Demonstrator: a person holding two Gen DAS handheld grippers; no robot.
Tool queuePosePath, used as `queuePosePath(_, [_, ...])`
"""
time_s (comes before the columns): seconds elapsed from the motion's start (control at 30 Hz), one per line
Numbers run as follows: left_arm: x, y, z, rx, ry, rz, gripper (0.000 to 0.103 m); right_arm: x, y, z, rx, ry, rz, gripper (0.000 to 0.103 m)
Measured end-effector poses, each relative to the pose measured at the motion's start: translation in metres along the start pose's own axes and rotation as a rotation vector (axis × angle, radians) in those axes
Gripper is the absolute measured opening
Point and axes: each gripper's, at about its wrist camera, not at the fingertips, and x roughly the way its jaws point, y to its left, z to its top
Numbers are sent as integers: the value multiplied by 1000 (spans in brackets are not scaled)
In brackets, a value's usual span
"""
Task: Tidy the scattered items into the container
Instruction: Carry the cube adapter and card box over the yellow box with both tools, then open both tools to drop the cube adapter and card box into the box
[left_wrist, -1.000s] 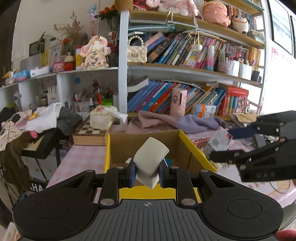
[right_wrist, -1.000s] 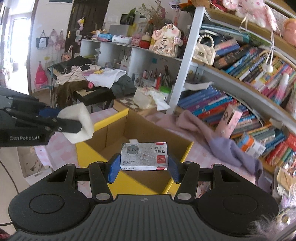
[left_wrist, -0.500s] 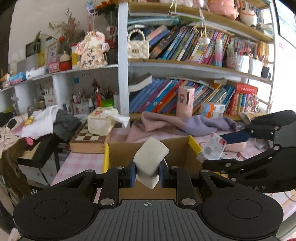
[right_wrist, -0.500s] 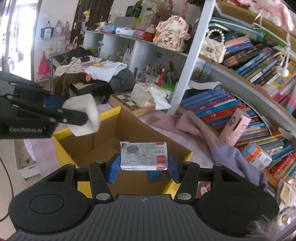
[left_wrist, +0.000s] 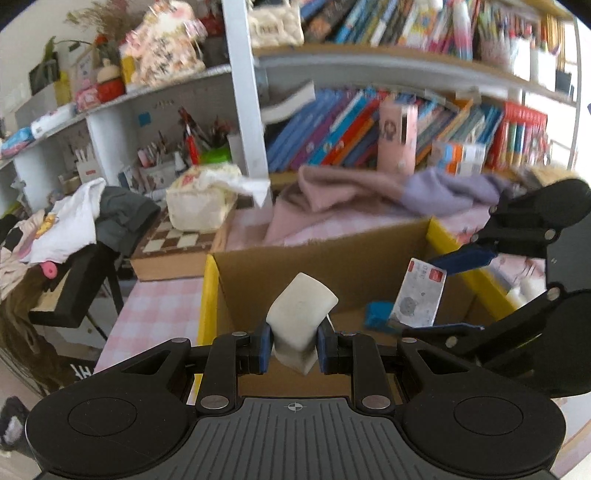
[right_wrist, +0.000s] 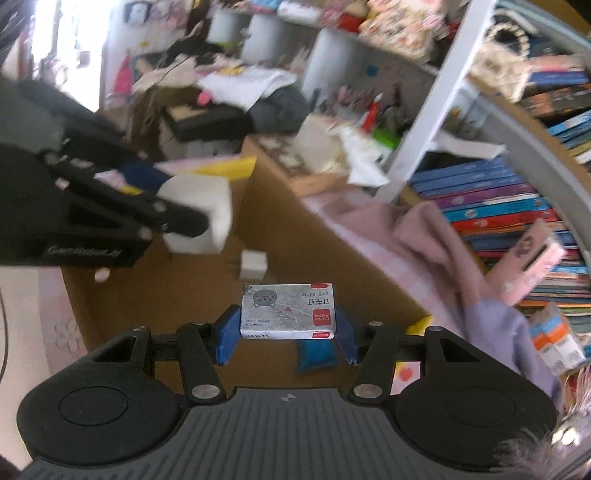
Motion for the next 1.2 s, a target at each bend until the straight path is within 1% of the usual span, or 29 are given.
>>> queuePosePath(0.13, [23, -5, 2, 70, 69, 16, 22, 25, -5, -7, -28, 63, 36, 52])
queuePosePath(0.3, [40, -12, 2, 176, 113, 43, 22, 49, -8, -9, -66, 159, 100, 52])
queuePosePath(0.43, [52, -11, 2, 214, 156, 39, 22, 56, -6, -6, -86, 179, 127, 51])
queuePosePath(0.5, [56, -13, 3, 251, 171, 31, 23, 56, -7, -6, -66, 185, 148, 51])
queuePosePath(0.57, [59, -15, 3, 287, 188, 25, 23, 56, -5, -6, -54, 185, 147, 52])
queuePosePath(0.73, [64, -10, 4, 268, 219, 10, 24, 55, 3, -4, -93, 197, 150, 52])
queuePosePath(0.9, [66, -11, 3, 303, 240, 35, 24, 54, 9, -3, -124, 184, 169, 52])
queuePosePath(0.97, [67, -12, 3, 307, 246, 38, 28, 53, 9, -3, -128, 180, 176, 52])
queuePosePath(1.07, [68, -11, 5, 298, 249, 42, 30, 52, 7, -3, -124, 179, 185, 52])
queuePosePath(1.1, [68, -12, 5, 300, 248, 49, 30, 51, 7, -3, -122, 174, 187, 54])
queuePosePath(1.13, [68, -13, 4, 305, 246, 61, 33, 50, 6, -3, -119, 168, 185, 56])
queuePosePath(1.17, [67, -15, 4, 311, 237, 85, 51, 49, 5, -3, -113, 162, 184, 58])
queuePosePath(1.2, [63, -16, 5, 312, 219, 107, 61, 49, 3, -3, -103, 156, 185, 62])
